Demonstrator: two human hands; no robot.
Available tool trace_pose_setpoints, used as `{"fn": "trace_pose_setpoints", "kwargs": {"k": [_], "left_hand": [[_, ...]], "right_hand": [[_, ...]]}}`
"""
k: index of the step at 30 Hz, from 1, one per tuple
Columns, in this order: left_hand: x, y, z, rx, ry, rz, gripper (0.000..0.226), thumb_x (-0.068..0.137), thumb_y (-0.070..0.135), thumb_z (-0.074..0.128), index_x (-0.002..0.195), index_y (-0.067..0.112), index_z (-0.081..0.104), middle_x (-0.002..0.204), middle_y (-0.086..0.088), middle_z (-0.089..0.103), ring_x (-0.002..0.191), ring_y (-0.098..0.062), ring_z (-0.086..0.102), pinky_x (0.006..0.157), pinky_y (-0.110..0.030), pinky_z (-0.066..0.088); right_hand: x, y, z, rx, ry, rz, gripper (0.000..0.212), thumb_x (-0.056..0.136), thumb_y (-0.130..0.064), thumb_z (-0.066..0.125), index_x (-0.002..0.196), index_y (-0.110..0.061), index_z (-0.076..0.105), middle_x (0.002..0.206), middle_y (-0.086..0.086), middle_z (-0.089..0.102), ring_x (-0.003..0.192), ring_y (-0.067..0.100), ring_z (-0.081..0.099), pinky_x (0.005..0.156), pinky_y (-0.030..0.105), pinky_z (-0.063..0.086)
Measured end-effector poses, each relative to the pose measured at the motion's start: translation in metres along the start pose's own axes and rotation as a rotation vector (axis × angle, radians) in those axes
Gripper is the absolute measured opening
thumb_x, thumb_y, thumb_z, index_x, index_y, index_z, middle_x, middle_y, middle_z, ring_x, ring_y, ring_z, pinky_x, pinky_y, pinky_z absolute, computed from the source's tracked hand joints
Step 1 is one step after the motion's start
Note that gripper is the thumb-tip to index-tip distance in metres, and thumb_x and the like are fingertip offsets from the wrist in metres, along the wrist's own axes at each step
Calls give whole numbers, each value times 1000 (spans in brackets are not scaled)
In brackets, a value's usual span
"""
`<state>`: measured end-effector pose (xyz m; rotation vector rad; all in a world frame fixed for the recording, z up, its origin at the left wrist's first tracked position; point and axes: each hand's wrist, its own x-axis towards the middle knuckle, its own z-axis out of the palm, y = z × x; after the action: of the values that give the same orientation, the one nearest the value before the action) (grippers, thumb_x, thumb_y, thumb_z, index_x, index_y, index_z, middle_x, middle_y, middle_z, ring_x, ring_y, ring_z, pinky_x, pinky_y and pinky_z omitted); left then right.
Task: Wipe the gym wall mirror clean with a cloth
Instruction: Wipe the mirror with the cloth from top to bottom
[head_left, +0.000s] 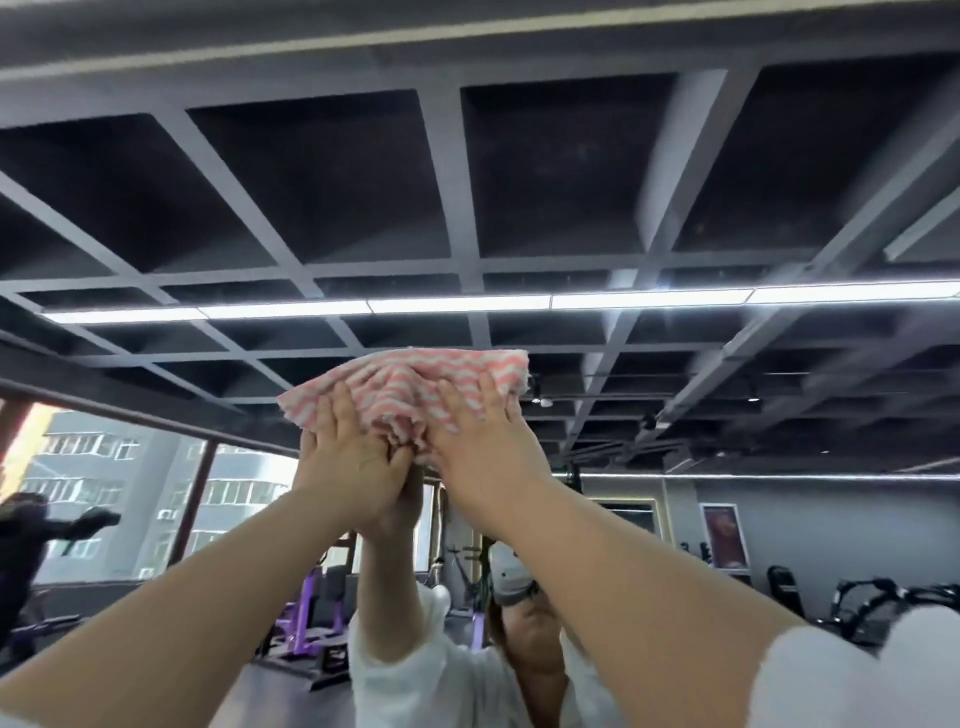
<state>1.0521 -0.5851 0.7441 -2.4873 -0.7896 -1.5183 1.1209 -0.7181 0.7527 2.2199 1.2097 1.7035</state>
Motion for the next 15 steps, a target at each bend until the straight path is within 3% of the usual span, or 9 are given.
{"fn": "trace_pose_setpoints", "kwargs": {"k": [11,15], "left_hand": [[-7,151,0,-23,72,308,67,97,57,14,153,22,1,154,-22,-22,143,-35,-20,117,-47,-9],[-30,183,11,5,91,453,63,99,53,17,152,27,-4,156,-21,-19,144,-36,-19,117,-48,-9]], "right_hand": [[-68,143,4,35,16,259,55,102,-44,11,154,-28,0,162,3,-6,147,36,-10,119,51,3],[-101,173,24,-21,-16,328,83,80,-51,-18,154,-24,10,162,8,6,148,35,-3,117,53,11]]}}
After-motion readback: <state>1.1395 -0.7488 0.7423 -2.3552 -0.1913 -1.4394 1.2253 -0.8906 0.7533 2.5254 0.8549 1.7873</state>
